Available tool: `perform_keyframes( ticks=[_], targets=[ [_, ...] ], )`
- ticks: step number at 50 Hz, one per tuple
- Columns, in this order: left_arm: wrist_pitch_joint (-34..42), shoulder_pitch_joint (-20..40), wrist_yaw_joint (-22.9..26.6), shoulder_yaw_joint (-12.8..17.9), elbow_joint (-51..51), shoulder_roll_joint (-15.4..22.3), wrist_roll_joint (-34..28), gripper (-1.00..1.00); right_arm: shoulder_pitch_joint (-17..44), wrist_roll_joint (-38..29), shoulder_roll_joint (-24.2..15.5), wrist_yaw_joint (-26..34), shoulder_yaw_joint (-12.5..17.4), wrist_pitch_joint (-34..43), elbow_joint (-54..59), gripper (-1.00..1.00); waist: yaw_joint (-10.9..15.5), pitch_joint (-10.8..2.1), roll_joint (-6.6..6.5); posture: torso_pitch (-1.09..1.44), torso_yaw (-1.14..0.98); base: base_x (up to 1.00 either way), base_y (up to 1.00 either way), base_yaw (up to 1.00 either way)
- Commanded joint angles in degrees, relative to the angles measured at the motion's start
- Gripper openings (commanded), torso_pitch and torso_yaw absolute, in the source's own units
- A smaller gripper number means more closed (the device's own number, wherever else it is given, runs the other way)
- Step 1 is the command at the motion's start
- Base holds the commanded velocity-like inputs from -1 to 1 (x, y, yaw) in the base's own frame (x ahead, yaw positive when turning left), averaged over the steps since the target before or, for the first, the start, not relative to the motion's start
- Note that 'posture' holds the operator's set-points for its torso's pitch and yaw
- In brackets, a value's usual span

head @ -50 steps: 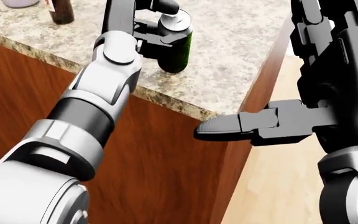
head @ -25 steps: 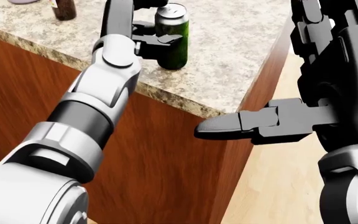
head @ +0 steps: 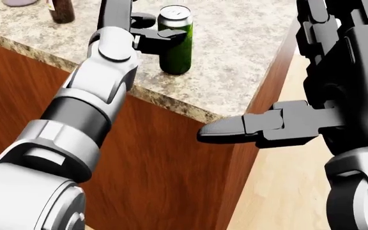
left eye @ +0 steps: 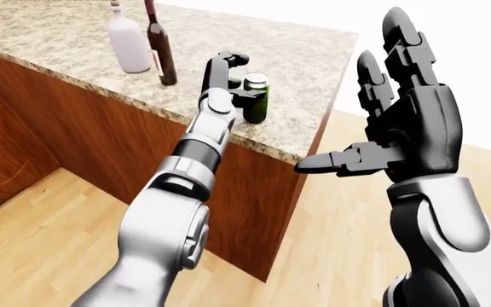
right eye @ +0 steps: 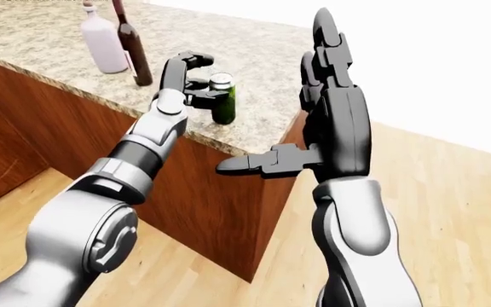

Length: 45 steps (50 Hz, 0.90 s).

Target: Move the drinks to the dining counter.

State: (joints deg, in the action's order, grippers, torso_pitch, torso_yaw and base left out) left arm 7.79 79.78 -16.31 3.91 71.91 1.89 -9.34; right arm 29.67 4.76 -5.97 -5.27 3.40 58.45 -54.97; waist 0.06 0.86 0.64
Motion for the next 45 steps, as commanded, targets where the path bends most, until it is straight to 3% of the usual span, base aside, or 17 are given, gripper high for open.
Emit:
perform_keyframes(
  ticks=[1, 5, 13, 22, 25, 28, 31, 35, 45],
  targets=[
    [-1.6, 2.2, -0.1, -0.1, -2.2, 0.8, -0.5, 0.2, 1.2, -0.4, -0.2, -0.1, 0.1, -1.8, -0.9, 1.0, 0.0, -1.57, 0.11, 0.0, 0.0, 0.0, 0.0, 0.0],
    [-1.5, 2.1, 0.2, 0.1, -2.5, 1.1, -0.4, 0.24, 1.2, -0.6, 0.0, -0.1, -0.2, -1.7, -1.0, 1.0, 0.0, -1.54, 0.04, 0.0, 0.0, 0.0, 0.0, 0.0],
    [0.1, 0.3, 1.3, -0.3, -7.1, 1.8, 0.2, 0.62, 1.4, -1.0, 0.3, 0.1, -0.3, -1.2, -1.3, 1.0, 0.1, -1.38, 0.03, 0.0, 0.0, 0.0, 0.0, 0.0],
    [3.6, -4.5, 3.4, -0.9, -17.4, 3.7, 1.2, 0.73, 1.5, -0.8, 0.0, 0.4, 0.7, -0.7, -1.7, 1.0, 0.0, -1.27, -0.19, 0.0, 0.0, 0.0, 0.0, 0.0],
    [9.0, -9.3, 5.2, -1.6, -29.4, 3.8, 1.1, 0.73, 1.8, -0.6, -0.1, 0.2, 1.0, 0.2, -2.4, 1.0, 0.0, -1.18, -0.3, 0.0, 0.0, 0.0, 0.0, 0.0],
    [18.3, -16.2, 8.5, -2.5, -48.6, 3.6, 0.8, 0.75, 2.2, -0.1, -0.5, 0.1, 1.7, 1.1, -3.0, 1.0, -0.1, -1.02, -0.45, 0.0, 0.0, 0.0, 0.0, 0.0],
    [26.6, -21.4, 11.7, -2.8, -64.6, 3.3, 0.3, 0.94, 2.4, 0.6, -0.9, -0.1, 2.5, 1.3, -3.1, 1.0, -0.2, -0.72, -0.52, 0.0, 0.0, 0.0, 0.0, 0.0],
    [34.6, -28.0, 15.9, -1.7, -82.4, 4.9, -0.1, 1.0, 3.0, 2.9, -1.9, -0.1, 6.4, 3.0, -4.2, 1.0, 0.0, -0.44, -0.53, 0.0, 0.0, 0.0, 0.0, 0.0],
    [46.4, -37.0, 18.0, 3.3, -106.1, 9.2, 5.3, 1.0, 1.8, 14.3, -8.0, -5.8, 14.0, 3.2, -5.0, 1.0, 0.2, -0.01, -0.63, 0.0, 0.0, 0.0, 0.0, 0.0]
  ],
)
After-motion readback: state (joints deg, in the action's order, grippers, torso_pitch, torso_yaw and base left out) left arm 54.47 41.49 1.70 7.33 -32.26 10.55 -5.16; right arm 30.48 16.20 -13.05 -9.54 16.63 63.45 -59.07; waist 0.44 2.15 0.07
